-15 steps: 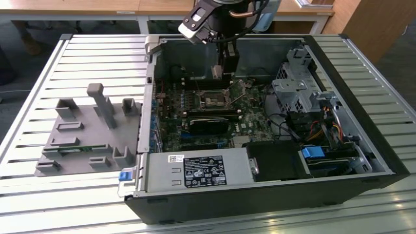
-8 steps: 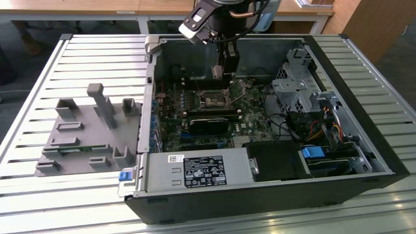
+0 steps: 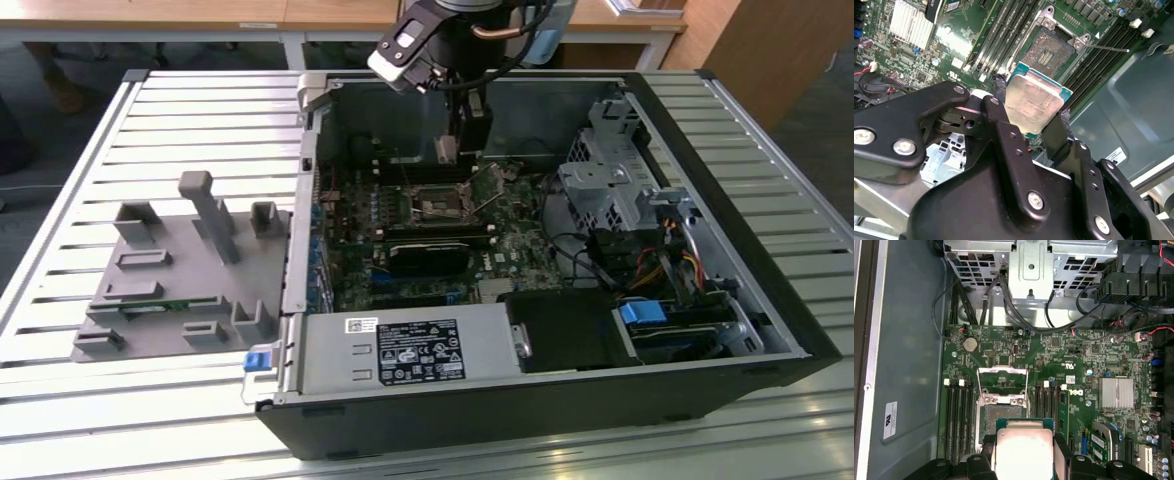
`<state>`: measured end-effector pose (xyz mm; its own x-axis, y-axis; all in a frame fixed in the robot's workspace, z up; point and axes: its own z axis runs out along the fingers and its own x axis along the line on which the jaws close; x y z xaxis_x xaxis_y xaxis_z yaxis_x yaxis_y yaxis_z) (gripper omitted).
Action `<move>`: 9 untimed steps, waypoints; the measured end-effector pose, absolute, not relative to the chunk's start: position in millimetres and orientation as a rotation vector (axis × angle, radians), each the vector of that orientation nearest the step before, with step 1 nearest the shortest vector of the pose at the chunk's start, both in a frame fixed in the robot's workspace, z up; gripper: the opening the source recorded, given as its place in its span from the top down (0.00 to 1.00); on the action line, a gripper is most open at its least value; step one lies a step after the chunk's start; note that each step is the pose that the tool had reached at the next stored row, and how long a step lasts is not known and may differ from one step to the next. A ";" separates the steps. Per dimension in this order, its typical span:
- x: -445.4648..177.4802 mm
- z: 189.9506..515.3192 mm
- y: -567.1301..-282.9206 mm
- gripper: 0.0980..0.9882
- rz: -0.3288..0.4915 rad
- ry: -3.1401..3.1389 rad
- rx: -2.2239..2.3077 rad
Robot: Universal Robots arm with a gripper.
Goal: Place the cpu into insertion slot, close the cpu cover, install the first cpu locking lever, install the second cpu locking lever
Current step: 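Place the cpu into insertion slot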
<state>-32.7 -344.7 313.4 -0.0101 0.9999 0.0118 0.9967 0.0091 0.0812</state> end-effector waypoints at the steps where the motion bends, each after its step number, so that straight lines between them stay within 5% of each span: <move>1: -32.7 313.1 -344.7 0.50 0.102 2.196 2.175; 9: -32.7 311.6 -344.7 0.50 0.102 2.196 2.175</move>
<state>-32.7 -344.7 311.6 -0.0101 0.9999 0.0111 0.9966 0.0092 0.0813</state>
